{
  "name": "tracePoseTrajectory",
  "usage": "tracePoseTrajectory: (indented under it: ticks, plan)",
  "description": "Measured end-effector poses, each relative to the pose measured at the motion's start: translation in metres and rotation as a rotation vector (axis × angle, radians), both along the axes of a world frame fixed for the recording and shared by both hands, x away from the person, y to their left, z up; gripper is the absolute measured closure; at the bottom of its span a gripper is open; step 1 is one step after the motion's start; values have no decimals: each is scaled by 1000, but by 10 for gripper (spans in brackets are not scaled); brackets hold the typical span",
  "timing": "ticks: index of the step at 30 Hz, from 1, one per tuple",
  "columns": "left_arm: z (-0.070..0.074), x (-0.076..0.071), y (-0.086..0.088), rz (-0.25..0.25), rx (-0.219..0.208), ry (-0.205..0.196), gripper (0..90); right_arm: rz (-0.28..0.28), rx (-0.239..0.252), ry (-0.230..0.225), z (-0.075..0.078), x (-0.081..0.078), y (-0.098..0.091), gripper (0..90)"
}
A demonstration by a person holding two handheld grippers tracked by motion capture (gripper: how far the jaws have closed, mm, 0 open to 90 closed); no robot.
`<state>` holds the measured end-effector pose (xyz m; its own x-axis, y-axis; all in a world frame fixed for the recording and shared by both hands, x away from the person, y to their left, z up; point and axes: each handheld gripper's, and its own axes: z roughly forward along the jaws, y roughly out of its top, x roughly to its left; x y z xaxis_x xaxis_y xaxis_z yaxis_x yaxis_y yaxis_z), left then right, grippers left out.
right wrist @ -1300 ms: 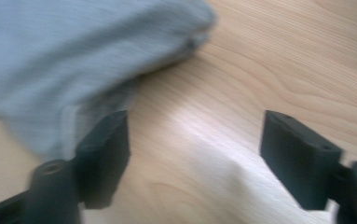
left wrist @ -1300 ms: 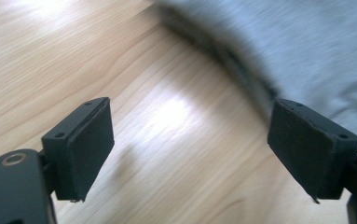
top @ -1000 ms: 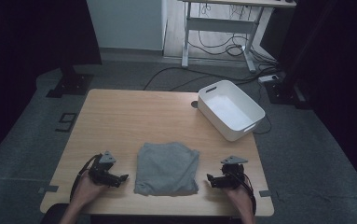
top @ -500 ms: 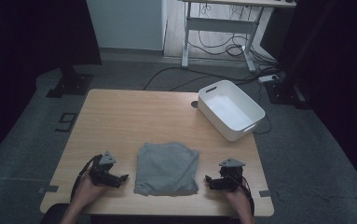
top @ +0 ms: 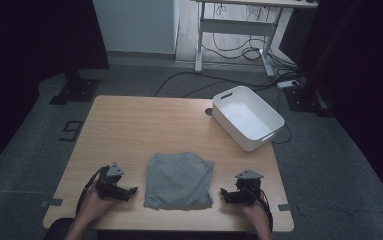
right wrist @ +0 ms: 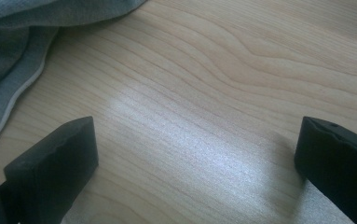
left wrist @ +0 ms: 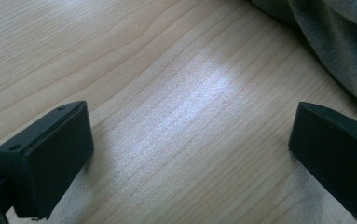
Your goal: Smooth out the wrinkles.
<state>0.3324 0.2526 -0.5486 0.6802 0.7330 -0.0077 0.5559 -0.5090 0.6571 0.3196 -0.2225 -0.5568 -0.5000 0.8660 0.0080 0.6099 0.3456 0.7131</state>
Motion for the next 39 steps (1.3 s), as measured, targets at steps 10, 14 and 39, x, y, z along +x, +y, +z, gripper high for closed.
tracePoseTrajectory:
  ticks: [10,14,39]
  plan:
    - [0,0,0,0,0,0,0,9,20,36,9,2,-4,15]
    - [0,0,0,0,0,0,0,0,60,28,22,5,-10,58]
    - [0,0,0,-1,2,-1,0,-52,-7,-34,114,86,-21,439]
